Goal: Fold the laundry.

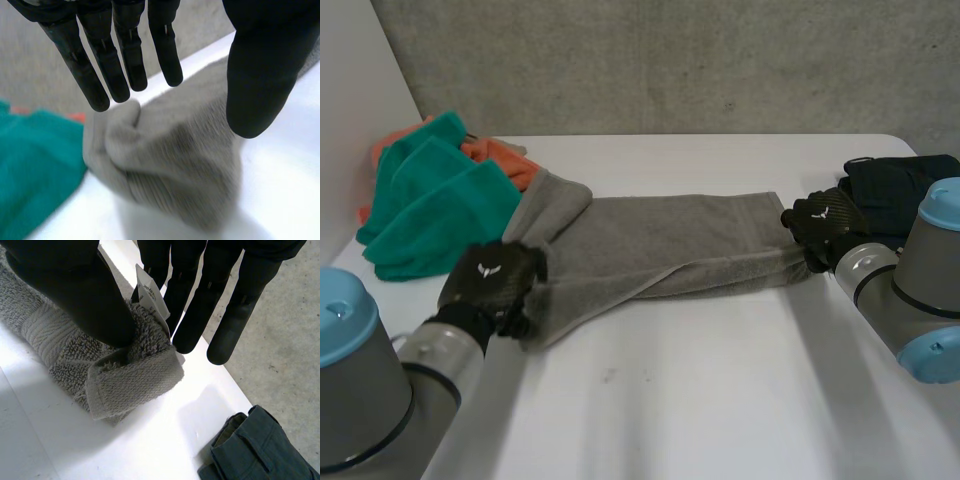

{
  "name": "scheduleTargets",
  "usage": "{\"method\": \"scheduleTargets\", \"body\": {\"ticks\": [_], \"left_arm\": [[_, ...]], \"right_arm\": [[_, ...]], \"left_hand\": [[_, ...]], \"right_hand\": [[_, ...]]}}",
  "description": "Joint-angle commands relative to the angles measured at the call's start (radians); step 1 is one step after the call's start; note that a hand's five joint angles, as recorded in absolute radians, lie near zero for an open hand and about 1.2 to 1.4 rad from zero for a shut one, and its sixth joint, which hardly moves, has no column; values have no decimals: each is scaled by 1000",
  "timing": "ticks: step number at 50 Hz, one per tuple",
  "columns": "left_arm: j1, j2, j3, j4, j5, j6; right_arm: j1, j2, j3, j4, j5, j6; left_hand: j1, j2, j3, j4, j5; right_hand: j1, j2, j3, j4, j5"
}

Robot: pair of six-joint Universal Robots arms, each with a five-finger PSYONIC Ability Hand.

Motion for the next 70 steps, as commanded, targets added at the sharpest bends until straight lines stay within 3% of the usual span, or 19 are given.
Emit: {"method": "scheduleTargets", "body": {"ticks": [1, 12, 30, 33, 36, 44, 49, 53, 58, 62, 66, 70], "left_arm": [[25, -80, -21, -70, -22, -76], [68, -203, 36, -35, -24, -70], [68, -376, 202, -5, -22, -65], [66, -399, 232, -5, -27, -59], [69, -401, 255, 2, -31, -59], [124, -192, 288, -20, -27, -58], [144, -43, 297, -78, -17, -54], [147, 69, 315, -202, 12, -4], [176, 165, 334, -340, 58, 155], [171, 207, 350, -368, 59, 296], [166, 224, 352, -367, 61, 415], [161, 149, 340, -364, 62, 467]], "right_arm": [[-1, -1, 2, 2, 0, 1], [-1, -4, 20, 0, -2, 1], [-1, -2, 29, -1, -2, -1], [-1, -2, 29, -1, -2, -2], [-1, -4, 29, -1, -2, -2], [-7, -20, 9, 14, 3, -13], [-17, -152, -17, 96, 3, -56], [-79, -270, -63, 223, 1, -117], [-127, -448, -136, 376, -8, -180], [-127, -551, -196, 489, -8, -196], [-132, -574, -219, 597, -28, -197], [-130, -499, -203, 611, -45, -194]], "left_hand": [[105, 120, 121, 117, 119], [-86, -70, -70, -74, -72], [-13, 3, 3, -1, 1], [204, 219, 220, 216, 217], [755, 771, 771, 767, 769], [765, 780, 781, 777, 779], [765, 780, 781, 777, 779], [765, 780, 781, 777, 779], [765, 780, 781, 777, 779], [765, 780, 781, 777, 779], [765, 780, 781, 777, 779], [765, 780, 781, 777, 779]], "right_hand": [[314, 238, 205, 200, 232], [314, 238, 205, 200, 232], [314, 238, 205, 200, 232], [314, 238, 205, 200, 232], [314, 238, 205, 200, 232], [314, 238, 205, 200, 232], [314, 238, 205, 200, 232], [314, 238, 205, 200, 232], [314, 238, 205, 200, 232], [314, 238, 205, 200, 232], [314, 238, 205, 200, 232], [314, 238, 205, 200, 232]]}}
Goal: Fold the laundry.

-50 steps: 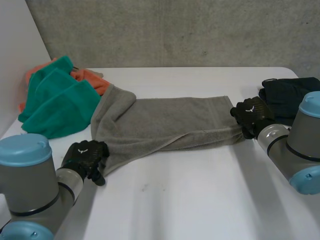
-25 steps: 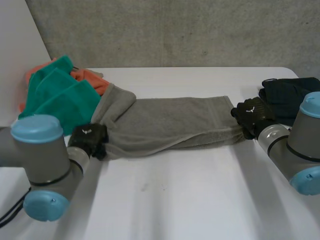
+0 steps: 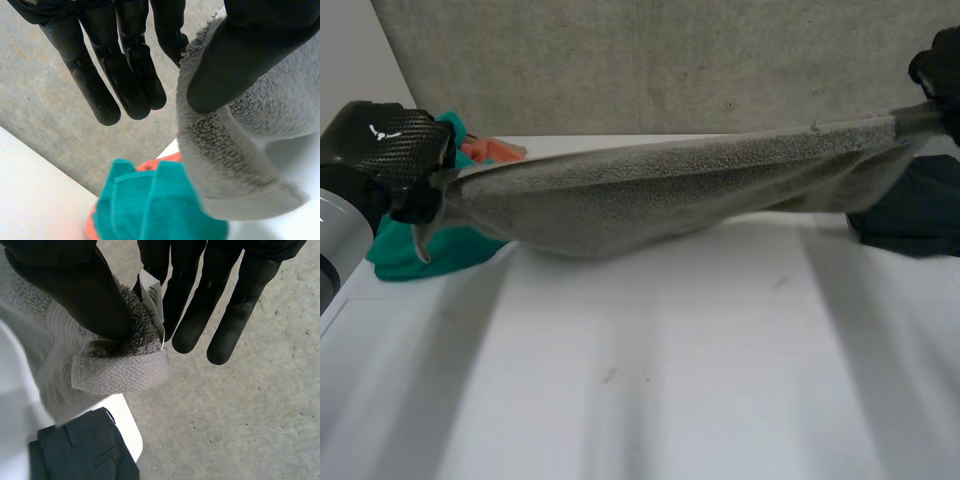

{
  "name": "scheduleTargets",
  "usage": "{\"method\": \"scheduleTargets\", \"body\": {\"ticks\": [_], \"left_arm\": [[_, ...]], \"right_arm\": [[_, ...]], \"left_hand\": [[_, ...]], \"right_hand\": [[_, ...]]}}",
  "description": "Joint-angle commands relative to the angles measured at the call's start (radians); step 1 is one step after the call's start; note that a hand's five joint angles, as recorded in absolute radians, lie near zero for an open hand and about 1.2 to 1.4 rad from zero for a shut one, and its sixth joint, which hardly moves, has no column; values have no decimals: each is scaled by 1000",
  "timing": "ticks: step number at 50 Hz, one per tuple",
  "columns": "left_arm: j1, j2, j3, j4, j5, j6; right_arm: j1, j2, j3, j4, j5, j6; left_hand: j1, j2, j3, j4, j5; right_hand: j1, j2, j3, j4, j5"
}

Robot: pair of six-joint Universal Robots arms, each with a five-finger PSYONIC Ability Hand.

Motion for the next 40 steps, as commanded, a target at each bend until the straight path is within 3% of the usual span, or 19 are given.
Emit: {"method": "scheduleTargets", "body": {"ticks": [1, 7, 16, 20, 22, 23, 28, 40], "left_arm": [[-12, -95, -9, 8, -1, 157], [-29, -321, 52, 41, -7, 165], [-29, -634, 437, 263, -12, 194], [-33, -703, 661, 428, -12, 221], [-35, -715, 726, 508, -4, 224], [-35, -728, 776, 598, -9, 226], [-38, -737, 823, 809, -13, 217], [-32, -728, 611, 757, -10, 93]], "right_arm": [[4, 75, -3, 93, -27, 2], [13, 270, -28, 89, -4, -24], [33, 525, -256, -67, 125, -27], [70, 589, -393, -293, 162, 10], [84, 593, -433, -487, 170, 51], [85, 589, -434, -552, 170, 65], [88, 568, -418, -860, 171, 122], [90, 596, -289, -816, 130, 142]], "left_hand": [[257, 199, 204, 199, 218], [257, 199, 204, 199, 218], [257, 199, 204, 199, 218], [257, 199, 204, 199, 218], [257, 199, 204, 199, 218], [257, 199, 204, 199, 218], [257, 199, 204, 199, 218], [257, 199, 204, 199, 218]], "right_hand": [[314, 238, 205, 200, 232], [314, 238, 205, 200, 232], [314, 238, 205, 200, 232], [314, 238, 205, 200, 232], [314, 238, 205, 200, 232], [314, 238, 205, 200, 232], [314, 238, 205, 200, 232], [314, 238, 205, 200, 232]]}}
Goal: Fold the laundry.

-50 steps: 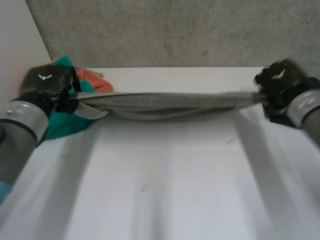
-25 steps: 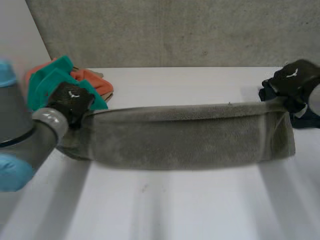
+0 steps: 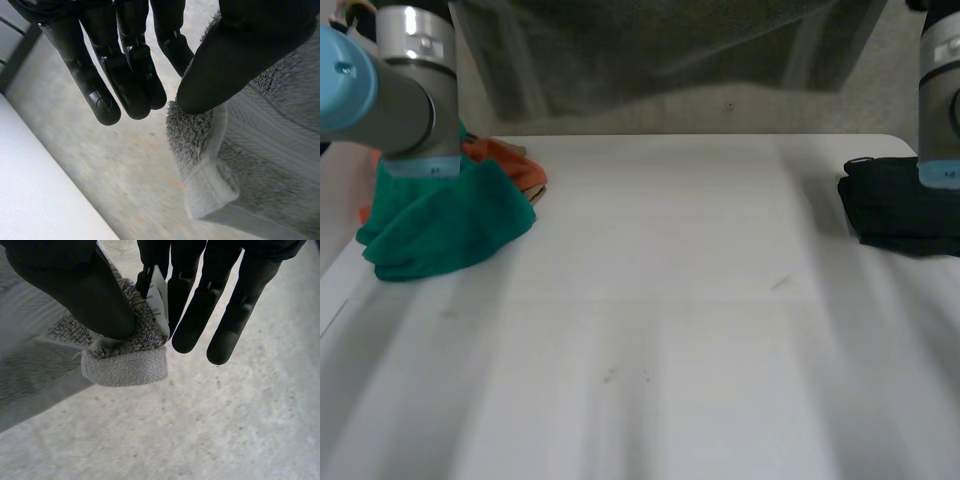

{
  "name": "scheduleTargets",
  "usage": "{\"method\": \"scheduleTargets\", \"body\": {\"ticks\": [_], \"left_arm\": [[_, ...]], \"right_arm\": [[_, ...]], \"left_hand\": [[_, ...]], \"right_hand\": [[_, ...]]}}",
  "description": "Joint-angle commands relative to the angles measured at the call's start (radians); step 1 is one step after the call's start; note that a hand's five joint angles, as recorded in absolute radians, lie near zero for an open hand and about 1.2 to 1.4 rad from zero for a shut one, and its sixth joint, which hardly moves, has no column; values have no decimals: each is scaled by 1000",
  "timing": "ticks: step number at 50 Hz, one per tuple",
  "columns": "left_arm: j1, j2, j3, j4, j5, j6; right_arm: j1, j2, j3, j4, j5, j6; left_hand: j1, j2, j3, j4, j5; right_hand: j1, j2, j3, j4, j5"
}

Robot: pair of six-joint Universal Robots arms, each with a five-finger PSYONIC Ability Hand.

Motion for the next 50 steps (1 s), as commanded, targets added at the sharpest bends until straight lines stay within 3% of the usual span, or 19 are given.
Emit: {"method": "scheduleTargets", "body": {"ticks": [1, 7, 15, 17, 22, 28, 32, 35, 40, 50], "left_arm": [[7, 10, -214, -71, 6, -105], [0, -4, -449, -122, 13, -101], [-29, 0, -638, -197, 15, -58], [-39, 14, -672, -237, 13, -29], [-43, 210, -845, -484, 0, 97], [-57, 480, -1059, -818, -63, 162], [-88, 574, -1107, -929, -60, 156], [-108, 568, -1106, -923, -60, 163], [-112, 447, -1002, -828, -62, 156], [-115, 133, -680, -559, -79, 162]], "right_arm": [[-3, 32, 146, 72, -56, 6], [-12, 115, 241, 167, -110, 4], [-15, 156, 280, 403, -108, -10], [-18, 127, 315, 489, -108, -19], [-57, -9, 442, 661, -116, -79], [-133, -281, 692, 894, -119, -358], [-189, -377, 810, 1000, -125, -542], [-206, -390, 834, 1005, -127, -573], [-199, -365, 802, 902, -131, -472], [-89, -79, 588, 633, -81, -337]], "left_hand": [[256, 197, 202, 195, 200], [256, 197, 202, 195, 200], [256, 197, 202, 195, 200], [256, 197, 202, 195, 200], [256, 197, 202, 195, 200], [256, 197, 202, 195, 200], [256, 197, 202, 195, 200], [256, 197, 202, 195, 200], [256, 197, 202, 195, 200], [256, 197, 202, 195, 200]], "right_hand": [[314, 238, 205, 197, 204], [314, 238, 205, 197, 204], [314, 238, 205, 197, 204], [314, 238, 205, 197, 204], [314, 238, 205, 197, 204], [314, 238, 205, 197, 204], [314, 238, 205, 197, 204], [314, 238, 205, 197, 204], [314, 238, 205, 197, 204], [314, 238, 205, 197, 204]]}}
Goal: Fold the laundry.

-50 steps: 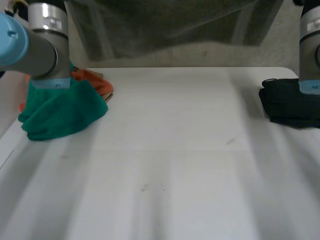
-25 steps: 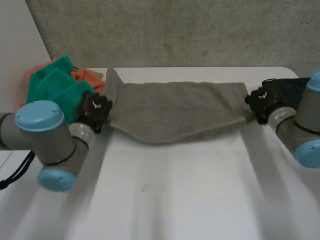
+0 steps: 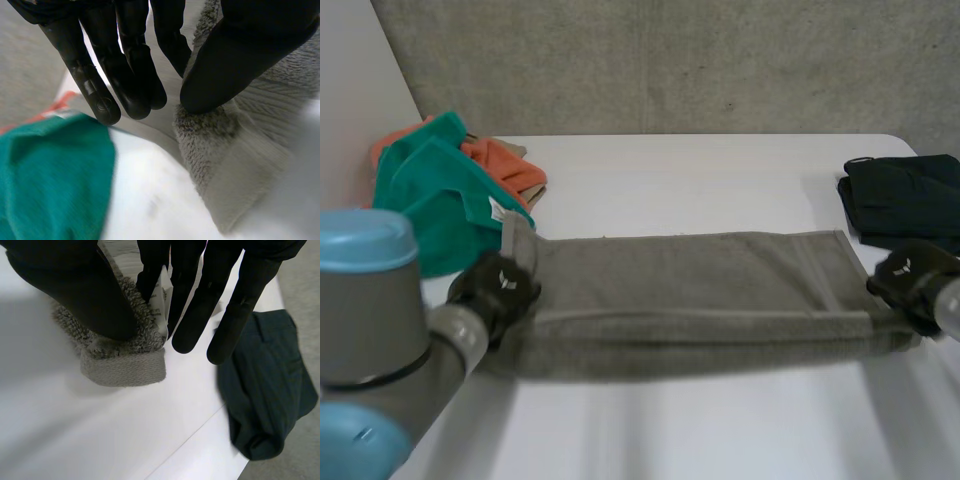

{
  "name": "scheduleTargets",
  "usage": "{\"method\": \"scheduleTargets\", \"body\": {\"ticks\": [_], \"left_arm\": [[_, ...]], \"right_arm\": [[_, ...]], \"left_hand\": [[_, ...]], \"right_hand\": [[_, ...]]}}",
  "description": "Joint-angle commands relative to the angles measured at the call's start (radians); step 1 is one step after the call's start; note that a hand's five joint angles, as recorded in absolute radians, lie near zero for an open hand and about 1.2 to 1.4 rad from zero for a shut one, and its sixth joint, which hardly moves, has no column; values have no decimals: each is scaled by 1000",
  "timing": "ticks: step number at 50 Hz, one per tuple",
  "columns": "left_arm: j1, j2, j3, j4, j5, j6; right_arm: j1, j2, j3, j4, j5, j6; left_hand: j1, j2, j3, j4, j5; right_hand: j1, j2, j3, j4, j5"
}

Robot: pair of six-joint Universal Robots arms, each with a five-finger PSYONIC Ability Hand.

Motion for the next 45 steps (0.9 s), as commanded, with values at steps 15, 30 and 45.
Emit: {"method": "scheduleTargets", "body": {"ticks": [15, 30, 45], "left_arm": [[17, -577, 639, 227, -13, 47], [6, -668, 758, 384, -4, 61], [2, -358, 469, 405, -3, 5]], "right_arm": [[164, 489, -483, -365, 103, 99], [185, 588, -597, -476, 162, 131], [67, 246, -397, -143, -84, 355]], "left_hand": [[255, 196, 202, 195, 200], [-967, -1025, -1020, -1027, -1022], [-967, -1025, -1020, -1027, -1022]], "right_hand": [[314, 226, 205, 197, 203], [-908, -996, -1017, -1025, -1018], [-908, -996, -1017, -1025, -1018]]}}
